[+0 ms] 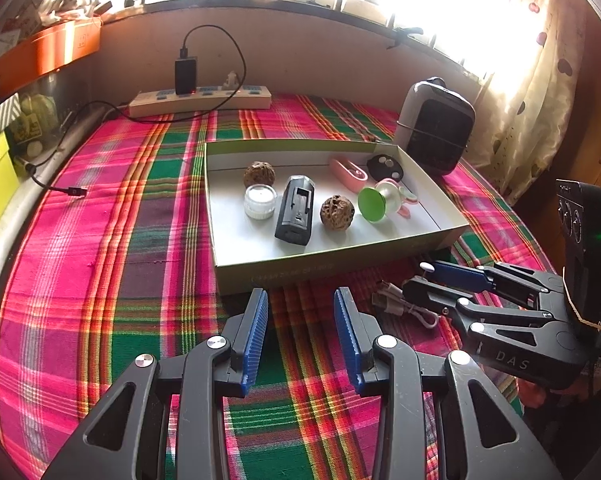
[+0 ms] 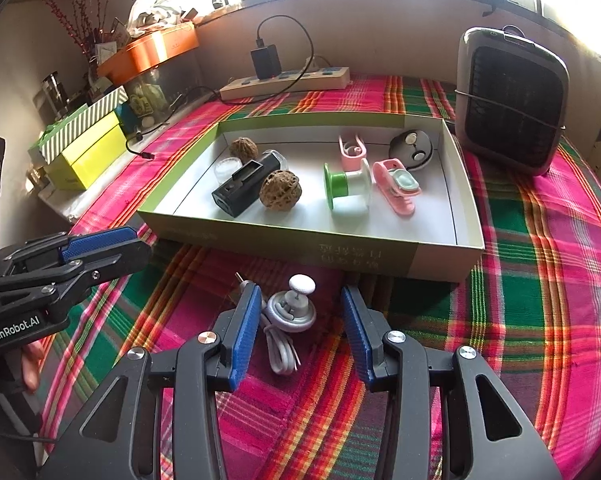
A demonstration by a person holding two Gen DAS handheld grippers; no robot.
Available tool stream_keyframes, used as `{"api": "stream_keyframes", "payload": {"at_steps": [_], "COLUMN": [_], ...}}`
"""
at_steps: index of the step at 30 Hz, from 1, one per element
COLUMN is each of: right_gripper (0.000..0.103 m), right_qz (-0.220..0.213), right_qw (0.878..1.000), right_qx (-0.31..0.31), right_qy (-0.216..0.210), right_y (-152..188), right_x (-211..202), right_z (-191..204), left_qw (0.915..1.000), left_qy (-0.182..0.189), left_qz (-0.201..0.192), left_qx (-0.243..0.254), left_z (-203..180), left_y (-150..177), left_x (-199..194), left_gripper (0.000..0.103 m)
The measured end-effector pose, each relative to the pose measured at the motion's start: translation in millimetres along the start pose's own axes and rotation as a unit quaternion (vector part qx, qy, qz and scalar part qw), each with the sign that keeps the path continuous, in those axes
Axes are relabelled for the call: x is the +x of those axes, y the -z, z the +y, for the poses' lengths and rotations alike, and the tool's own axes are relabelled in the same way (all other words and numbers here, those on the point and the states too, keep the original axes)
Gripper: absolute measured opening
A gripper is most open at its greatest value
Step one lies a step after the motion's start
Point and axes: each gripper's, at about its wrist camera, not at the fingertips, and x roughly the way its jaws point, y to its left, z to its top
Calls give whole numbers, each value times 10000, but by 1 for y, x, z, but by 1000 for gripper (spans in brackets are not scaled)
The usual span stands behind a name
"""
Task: Organize objects
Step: 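Move the left tool to the white cable while the right tool grasps the white knob, then grasp the white USB cable with the left tool while the right tool holds the white knob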
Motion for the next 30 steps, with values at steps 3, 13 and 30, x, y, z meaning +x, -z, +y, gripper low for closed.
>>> {"api": "stream_keyframes", "payload": {"at_steps": [3,13,30], "right_gripper": [35,26,26], "right_qz": [-3,-7,-140], "right_qw": [10000,9999,9989], "right_qx": [7,-66,255], "right_qy": [-20,99,372], "right_y": [0,3,17], "right_x": [-1,-3,-26], "right_z": [0,-2,-32], "left_qw": [10000,9993,9950], "left_qy": [49,197,537], "left_qz": [31,179,586], "left_qx": [39,253,605], "left_z": [-4,-22,-54], "left_y": [0,0,-13], "left_x": [2,11,50], "left_gripper": [33,33,33]}}
